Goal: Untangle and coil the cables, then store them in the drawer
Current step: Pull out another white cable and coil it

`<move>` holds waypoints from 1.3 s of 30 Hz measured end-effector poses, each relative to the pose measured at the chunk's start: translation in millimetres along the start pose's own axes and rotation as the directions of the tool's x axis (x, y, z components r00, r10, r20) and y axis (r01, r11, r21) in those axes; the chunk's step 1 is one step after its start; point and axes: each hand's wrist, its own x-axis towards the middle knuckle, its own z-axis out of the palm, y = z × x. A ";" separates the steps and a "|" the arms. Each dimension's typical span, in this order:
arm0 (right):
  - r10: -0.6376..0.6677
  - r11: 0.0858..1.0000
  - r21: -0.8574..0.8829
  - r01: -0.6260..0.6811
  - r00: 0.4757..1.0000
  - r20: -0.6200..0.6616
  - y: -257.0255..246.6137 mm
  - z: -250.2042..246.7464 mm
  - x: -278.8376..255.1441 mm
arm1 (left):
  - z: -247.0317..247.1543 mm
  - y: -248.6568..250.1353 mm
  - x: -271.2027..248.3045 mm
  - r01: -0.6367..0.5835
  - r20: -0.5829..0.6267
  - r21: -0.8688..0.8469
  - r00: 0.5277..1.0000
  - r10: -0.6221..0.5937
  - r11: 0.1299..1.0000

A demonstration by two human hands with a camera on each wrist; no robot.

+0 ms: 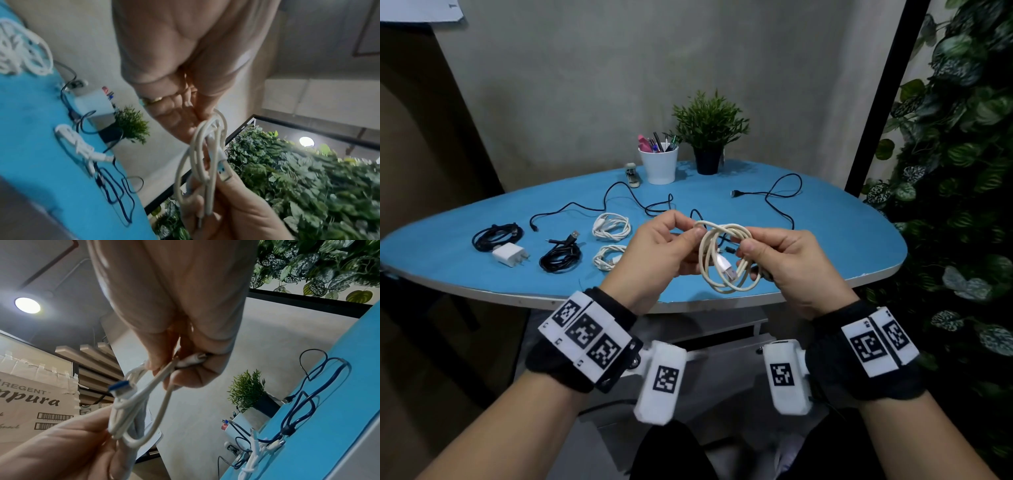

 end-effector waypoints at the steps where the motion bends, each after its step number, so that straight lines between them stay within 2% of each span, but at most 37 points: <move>1: -0.005 1.000 0.004 0.005 1.000 0.000 1.0 0.0 0.3 | 2.0 -0.8 -0.9 0.026 0.004 -0.047 1.000 -0.026 0.999; 4: -0.024 1.000 0.009 0.025 0.999 -0.026 4.2 0.3 1.2 | 7.9 -2.8 -3.7 0.110 0.031 -0.137 0.994 -0.107 0.984; 9: -0.059 0.997 -0.062 0.049 0.983 -0.174 10.6 -2.0 5.1 | 9.7 -6.1 -4.4 0.181 0.132 -0.140 0.978 -0.163 0.974; 14: -0.071 0.996 -0.070 0.056 0.968 -0.240 12.5 -1.0 6.6 | 16.6 -9.4 -6.6 0.151 0.125 -0.109 0.983 -0.137 0.983; 18: -0.073 0.996 -0.068 0.058 0.967 -0.245 12.4 0.2 5.2 | 19.8 -12.7 -10.0 0.145 0.193 -0.006 0.971 -0.141 0.989; 21: -0.072 0.996 -0.069 0.057 0.966 -0.247 13.0 -0.7 4.8 | 20.1 -10.1 -13.4 0.181 0.268 -0.023 0.949 -0.168 0.983; 24: -0.068 0.996 -0.066 0.054 0.970 -0.235 12.2 -2.7 3.7 | 19.2 -8.2 -15.7 0.182 0.320 -0.001 0.932 -0.172 0.983; 27: -0.056 0.998 -0.024 0.052 0.975 -0.215 7.9 -2.2 1.4 | 16.4 -6.1 -14.8 0.195 0.314 0.012 0.930 -0.189 0.981; 32: 0.039 0.993 0.113 -0.024 0.990 -0.134 1.9 -2.7 -0.3 | 8.5 -3.6 -11.0 -0.009 0.255 0.271 0.965 -0.063 0.962; 36: 0.134 0.982 0.138 -0.127 0.990 -0.042 5.5 -7.4 0.7 | 5.3 -6.7 -5.2 -0.071 0.171 0.265 0.985 0.026 0.962; 39: 0.113 0.964 0.236 -0.122 0.992 0.053 5.3 -9.3 -2.1 | 3.5 -10.1 -0.5 -0.096 0.108 0.279 0.992 0.069 0.955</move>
